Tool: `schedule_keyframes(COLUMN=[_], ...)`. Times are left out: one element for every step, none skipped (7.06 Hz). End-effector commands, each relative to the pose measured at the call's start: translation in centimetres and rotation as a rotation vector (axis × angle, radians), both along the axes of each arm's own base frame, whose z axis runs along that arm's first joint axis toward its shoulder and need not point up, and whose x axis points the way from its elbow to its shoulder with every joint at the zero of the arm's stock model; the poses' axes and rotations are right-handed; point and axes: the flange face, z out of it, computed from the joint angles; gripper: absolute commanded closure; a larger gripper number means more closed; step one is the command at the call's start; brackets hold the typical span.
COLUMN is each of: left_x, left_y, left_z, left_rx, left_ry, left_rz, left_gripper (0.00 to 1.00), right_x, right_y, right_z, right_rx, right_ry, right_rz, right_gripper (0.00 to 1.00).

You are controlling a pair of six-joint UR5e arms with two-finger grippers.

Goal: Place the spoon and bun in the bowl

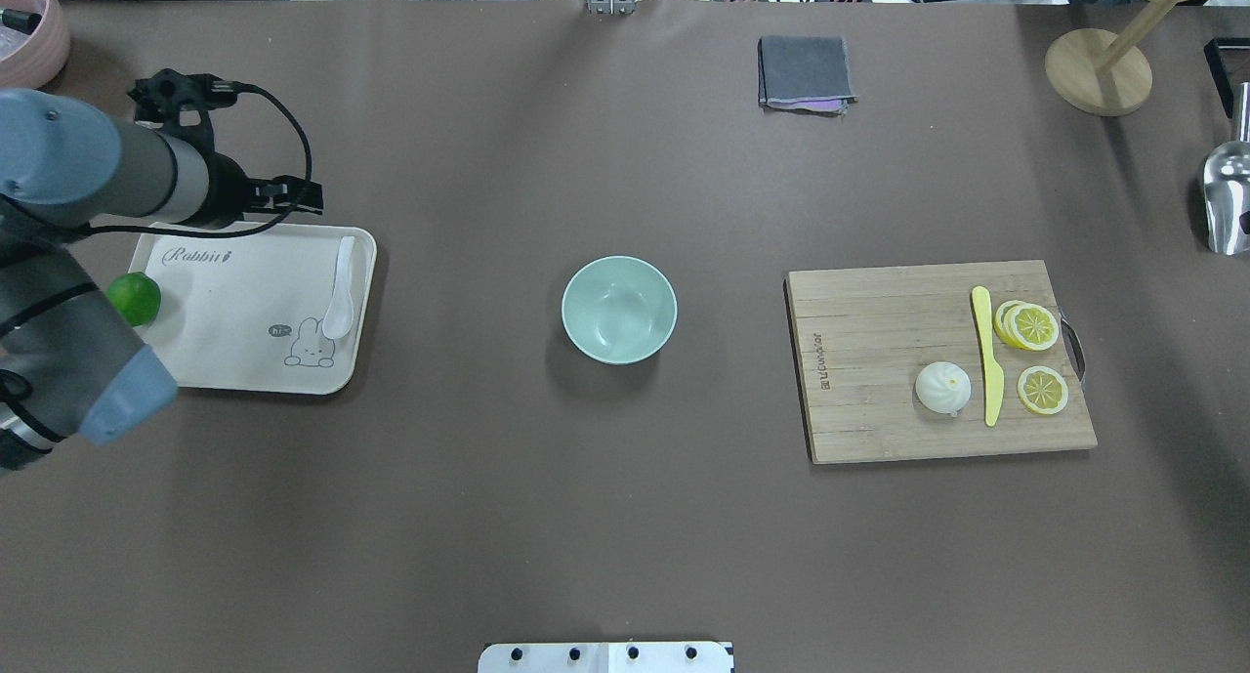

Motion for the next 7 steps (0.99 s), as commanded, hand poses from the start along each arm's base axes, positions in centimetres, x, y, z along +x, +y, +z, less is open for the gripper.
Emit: schedule_keyframes(left_x=[5.7, 6.8, 7.4, 7.8, 7.7, 7.3, 7.1], left_y=[0.9, 0.8, 0.6, 0.9, 0.9, 1.0, 1.2], left_z=[1.0, 0.2, 1.0, 0.9, 0.9, 0.6, 1.1], left_rx=[-0.015, -0.004, -0.014, -0.012, 0.004, 0.047, 0.047], left_ry=[-0.030, -0.027, -0.042, -0.040, -0.048, -0.062, -0.068], left_rz=[0.009, 0.017, 0.022, 0.029, 0.044, 0.082, 0.088], left_gripper=[0.03, 0.40, 0.40, 0.40, 0.42, 0.42, 0.42], right_x=[-1.9, -2.7, -3.6, -3.9, -4.1, -4.5, -5.4], right_y=[-0.2, -0.3, -0.8, -0.8, -1.0, -1.2, -1.1], right_z=[-1.1, -1.6, -2.3, -2.4, -2.8, -3.1, -3.3], right_rx=[0.007, 0.001, -0.011, -0.009, -0.004, -0.009, -0.021], right_ry=[-0.022, -0.032, -0.040, -0.041, -0.043, -0.046, -0.049], right_rz=[0.020, 0.034, 0.042, 0.039, 0.037, 0.039, 0.036], right_gripper=[0.00, 0.00, 0.00, 0.00, 0.00, 0.00, 0.00])
